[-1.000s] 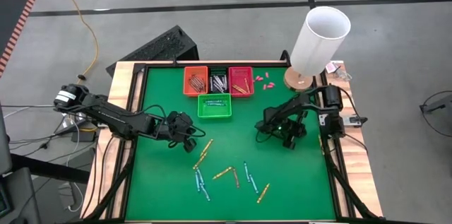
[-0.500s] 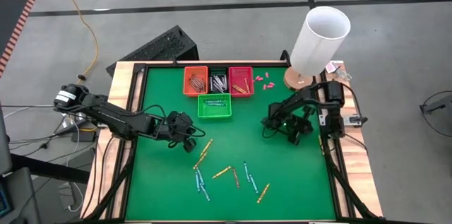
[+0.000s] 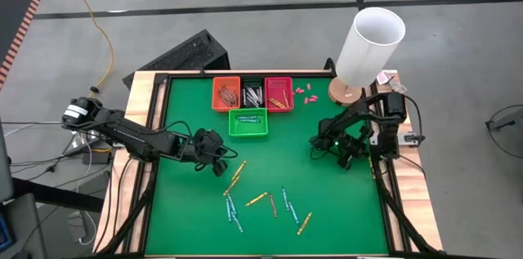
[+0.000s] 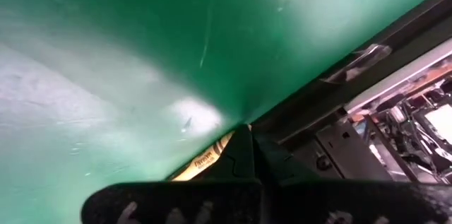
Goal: Sort crayons
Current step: Put a black crayon in the black basket
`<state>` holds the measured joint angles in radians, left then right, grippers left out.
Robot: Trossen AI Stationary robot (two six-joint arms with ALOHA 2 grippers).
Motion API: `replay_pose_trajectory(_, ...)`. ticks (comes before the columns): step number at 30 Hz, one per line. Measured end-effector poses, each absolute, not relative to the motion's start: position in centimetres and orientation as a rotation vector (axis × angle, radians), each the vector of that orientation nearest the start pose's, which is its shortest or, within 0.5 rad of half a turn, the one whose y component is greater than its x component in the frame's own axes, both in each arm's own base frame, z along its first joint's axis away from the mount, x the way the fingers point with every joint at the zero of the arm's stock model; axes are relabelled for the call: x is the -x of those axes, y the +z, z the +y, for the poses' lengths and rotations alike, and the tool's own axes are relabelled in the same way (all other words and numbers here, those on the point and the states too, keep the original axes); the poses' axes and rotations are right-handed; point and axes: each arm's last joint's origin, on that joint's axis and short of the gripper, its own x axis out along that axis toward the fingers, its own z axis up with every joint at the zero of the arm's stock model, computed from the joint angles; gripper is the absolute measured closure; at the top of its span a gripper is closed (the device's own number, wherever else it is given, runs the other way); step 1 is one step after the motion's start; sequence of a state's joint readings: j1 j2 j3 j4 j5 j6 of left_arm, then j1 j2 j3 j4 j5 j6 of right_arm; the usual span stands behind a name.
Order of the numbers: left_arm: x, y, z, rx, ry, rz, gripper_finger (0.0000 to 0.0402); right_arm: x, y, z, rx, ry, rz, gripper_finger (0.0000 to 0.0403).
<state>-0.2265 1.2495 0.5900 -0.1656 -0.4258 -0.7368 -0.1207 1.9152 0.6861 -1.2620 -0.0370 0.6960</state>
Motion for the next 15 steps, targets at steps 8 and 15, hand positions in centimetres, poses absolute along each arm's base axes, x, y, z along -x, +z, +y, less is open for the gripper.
replay_pose_trajectory(8,-22.8,18.2,-4.0,0.431,0.459,0.667,0.0401,-17.5,8.4,-1.3,-0.588,-0.861,2.392,0.0403)
replay_pose_trajectory(15,-22.8,18.2,-4.0,0.415,0.453,0.670,0.0401,-20.4,9.8,1.0,-0.495,-0.815,2.340,0.0403)
